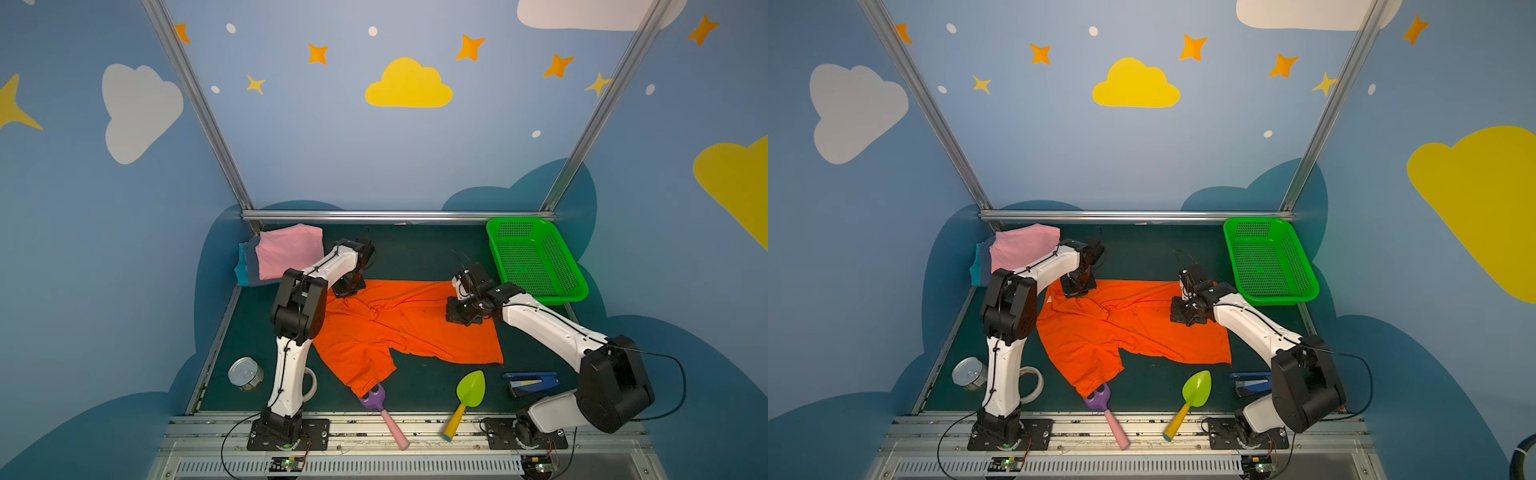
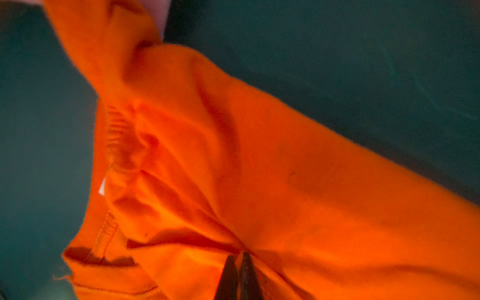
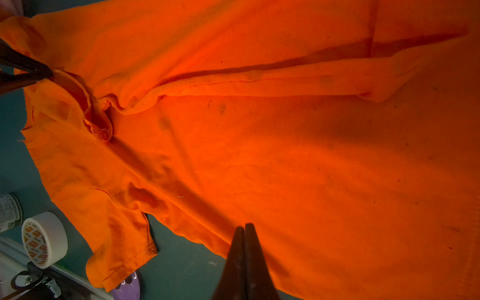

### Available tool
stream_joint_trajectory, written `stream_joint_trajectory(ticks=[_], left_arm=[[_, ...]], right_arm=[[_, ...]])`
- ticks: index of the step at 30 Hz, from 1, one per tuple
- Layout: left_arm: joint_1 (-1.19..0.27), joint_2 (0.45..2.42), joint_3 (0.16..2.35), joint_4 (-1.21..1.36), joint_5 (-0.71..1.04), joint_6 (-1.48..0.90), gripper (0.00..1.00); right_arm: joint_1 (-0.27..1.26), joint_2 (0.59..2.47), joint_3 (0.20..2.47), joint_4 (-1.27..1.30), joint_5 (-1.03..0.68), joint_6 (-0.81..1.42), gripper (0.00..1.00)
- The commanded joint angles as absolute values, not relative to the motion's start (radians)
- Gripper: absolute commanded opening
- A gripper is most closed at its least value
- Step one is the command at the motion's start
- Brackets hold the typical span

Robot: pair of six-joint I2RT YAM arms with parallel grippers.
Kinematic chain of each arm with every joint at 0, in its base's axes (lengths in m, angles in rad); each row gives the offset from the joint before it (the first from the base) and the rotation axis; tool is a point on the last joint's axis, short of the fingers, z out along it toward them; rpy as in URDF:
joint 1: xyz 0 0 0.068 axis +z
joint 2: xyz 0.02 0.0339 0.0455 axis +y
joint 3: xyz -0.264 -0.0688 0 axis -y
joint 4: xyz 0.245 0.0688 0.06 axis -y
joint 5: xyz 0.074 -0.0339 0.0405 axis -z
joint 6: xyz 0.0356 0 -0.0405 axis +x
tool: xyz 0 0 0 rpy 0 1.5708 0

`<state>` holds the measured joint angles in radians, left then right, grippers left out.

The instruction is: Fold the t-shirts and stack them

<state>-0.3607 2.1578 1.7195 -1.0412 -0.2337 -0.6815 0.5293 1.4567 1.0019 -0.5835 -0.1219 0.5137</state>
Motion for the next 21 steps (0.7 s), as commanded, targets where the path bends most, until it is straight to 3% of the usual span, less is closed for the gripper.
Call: stream_joint_trajectory(ticks=[1, 6, 11, 17, 21], left_arm=[[-0.379, 2.020, 1.680, -1.115, -0.284, -0.706, 0.05], [-0.416, 1.839, 1.507, -1.115, -0.313, -0.753, 0.10], [-0.450, 1.694, 1.259, -1.039, -0.275, -0.832, 0.22], [-0.470, 1.626, 0.985, -0.908, -0.217, -0.925, 0.29], [-0.470, 1.590, 0.954, -0.892, -0.218, -0.932, 0.33]], right_arm=[[0.525, 1.434, 0.997, -0.583, -0.137, 0.515, 0.00], [0.525, 1.426, 0.994, -0.566, -0.162, 0.515, 0.00], [0.526, 1.402, 0.976, -0.572, -0.166, 0.506, 0.00], [0.525, 1.347, 0.966, -0.632, -0.111, 0.487, 0.00], [0.520, 1.321, 0.984, -0.671, -0.033, 0.481, 0.04]])
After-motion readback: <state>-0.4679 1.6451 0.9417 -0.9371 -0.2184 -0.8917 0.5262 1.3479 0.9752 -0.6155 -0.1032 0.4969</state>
